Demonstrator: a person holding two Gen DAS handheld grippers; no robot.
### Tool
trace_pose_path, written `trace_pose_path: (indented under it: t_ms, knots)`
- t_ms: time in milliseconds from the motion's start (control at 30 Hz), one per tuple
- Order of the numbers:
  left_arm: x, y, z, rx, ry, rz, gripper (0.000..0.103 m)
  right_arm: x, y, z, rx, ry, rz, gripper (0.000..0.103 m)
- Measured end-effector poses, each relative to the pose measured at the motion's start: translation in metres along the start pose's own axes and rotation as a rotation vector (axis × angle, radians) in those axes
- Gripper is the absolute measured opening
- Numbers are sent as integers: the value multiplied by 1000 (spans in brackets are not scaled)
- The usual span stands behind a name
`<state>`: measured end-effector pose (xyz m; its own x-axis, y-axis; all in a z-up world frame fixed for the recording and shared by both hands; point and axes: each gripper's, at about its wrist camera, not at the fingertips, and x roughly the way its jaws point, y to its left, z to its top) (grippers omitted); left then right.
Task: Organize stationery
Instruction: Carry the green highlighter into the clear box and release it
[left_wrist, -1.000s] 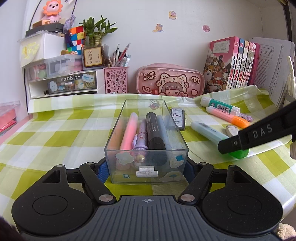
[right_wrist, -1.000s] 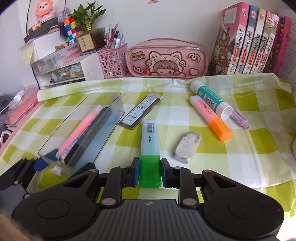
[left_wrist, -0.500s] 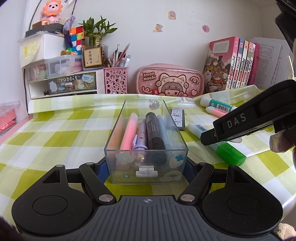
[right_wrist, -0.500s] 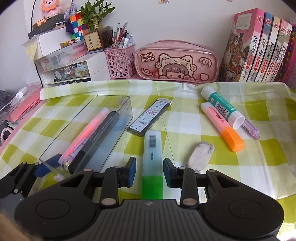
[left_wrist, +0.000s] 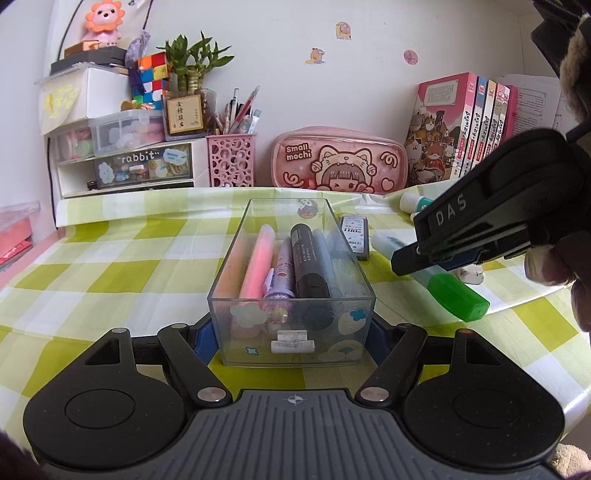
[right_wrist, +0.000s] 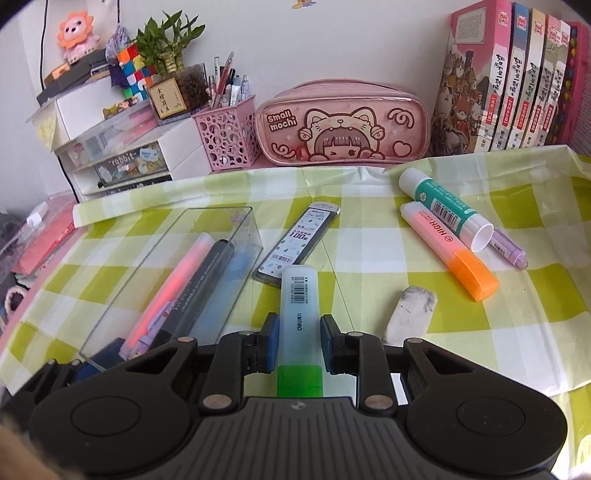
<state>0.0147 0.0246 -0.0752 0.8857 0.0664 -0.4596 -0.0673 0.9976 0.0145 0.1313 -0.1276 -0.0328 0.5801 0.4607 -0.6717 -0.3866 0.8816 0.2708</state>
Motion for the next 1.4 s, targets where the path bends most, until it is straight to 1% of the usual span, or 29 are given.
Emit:
trace_pose_path:
  t_ms: [167, 267, 400, 500, 600, 833, 1033, 1200, 1400]
  knots:
    - [0, 0, 0, 0, 0, 0, 74, -11, -3, 10, 106, -19, 59, 50]
    - [0, -1, 0, 0, 0, 2, 74, -15, -1, 18, 165, -22, 130, 50]
    - [0, -1, 0, 1, 0, 1, 74, -11, 8, 27, 224, 3, 237, 50]
    - [0, -2, 0, 1, 0, 1, 74, -2, 17, 30, 254, 31, 275, 50]
    - [1, -2, 0, 1, 0, 1, 74, 6, 24, 33, 274, 51, 280, 50]
    - [1, -2, 0, 1, -1, 2, 74, 24, 22, 35, 350, 88, 263, 50]
    - [1, -2, 0, 1, -1, 2, 74, 34, 30, 40, 335, 90, 252, 50]
    - [1, -2, 0, 1, -1, 2, 74, 40, 30, 41, 332, 94, 222, 50]
    - [1, -2, 0, 0, -1, 2, 74, 42, 33, 40, 319, 112, 239, 50]
